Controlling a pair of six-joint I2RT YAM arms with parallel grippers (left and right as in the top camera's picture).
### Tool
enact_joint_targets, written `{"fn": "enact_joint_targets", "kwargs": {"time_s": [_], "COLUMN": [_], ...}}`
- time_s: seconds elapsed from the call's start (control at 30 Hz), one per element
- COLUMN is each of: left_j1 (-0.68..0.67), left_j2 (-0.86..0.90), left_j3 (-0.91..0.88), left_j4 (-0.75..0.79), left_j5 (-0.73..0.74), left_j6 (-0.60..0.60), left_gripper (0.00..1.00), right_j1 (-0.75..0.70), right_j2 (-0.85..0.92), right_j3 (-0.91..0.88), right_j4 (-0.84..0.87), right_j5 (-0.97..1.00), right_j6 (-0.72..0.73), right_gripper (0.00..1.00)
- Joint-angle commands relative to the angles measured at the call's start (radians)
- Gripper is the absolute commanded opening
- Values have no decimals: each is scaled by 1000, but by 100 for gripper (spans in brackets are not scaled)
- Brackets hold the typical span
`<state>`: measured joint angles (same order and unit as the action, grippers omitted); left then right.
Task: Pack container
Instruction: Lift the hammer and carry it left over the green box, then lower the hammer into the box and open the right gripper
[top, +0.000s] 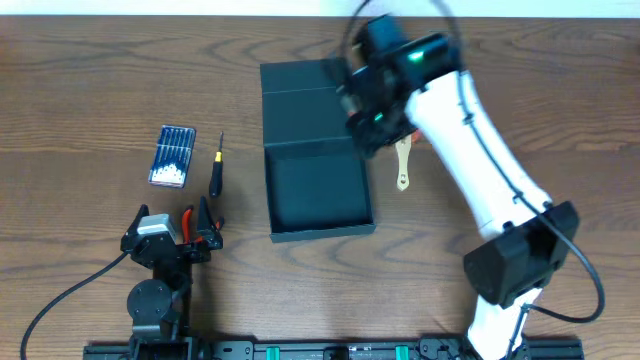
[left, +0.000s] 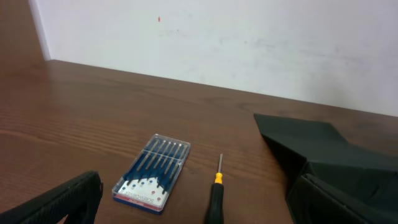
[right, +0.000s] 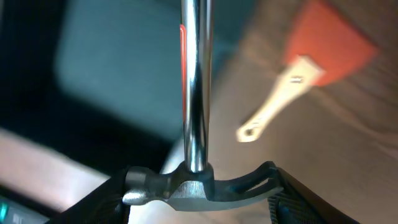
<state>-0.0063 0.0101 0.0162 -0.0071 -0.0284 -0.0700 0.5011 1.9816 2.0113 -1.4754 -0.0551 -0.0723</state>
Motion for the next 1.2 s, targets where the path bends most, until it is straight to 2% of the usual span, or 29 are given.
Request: {"fn": "enact_joint_targets", "kwargs": {"time_s": [0.0, 0.33, 0.6, 0.9, 1.17], "left_j1": [5, 5, 5, 5, 5], "left_j2": [-6, -6, -6, -6, -6], "left_j3": [-11, -11, -11, -11, -11], "left_j4": [-19, -19, -19, -19, -19], "left_j5": [-1, -1, -1, -1, -1], "left_j6": [14, 14, 14, 14, 14], "left_gripper": [99, 98, 99, 98, 98], "right_j1": [93, 263, 259, 243, 204], "right_j2": [-1, -1, -1, -1, -1], "right_j3": [22, 10, -100, -298, -363], "right_j4": [-15, -26, -18, 101, 126], "right_j5": [-1, -1, 3, 14, 14], "right_j6": [-41, -29, -17, 35, 49], "right_gripper": [23, 25, 22, 22, 20]}}
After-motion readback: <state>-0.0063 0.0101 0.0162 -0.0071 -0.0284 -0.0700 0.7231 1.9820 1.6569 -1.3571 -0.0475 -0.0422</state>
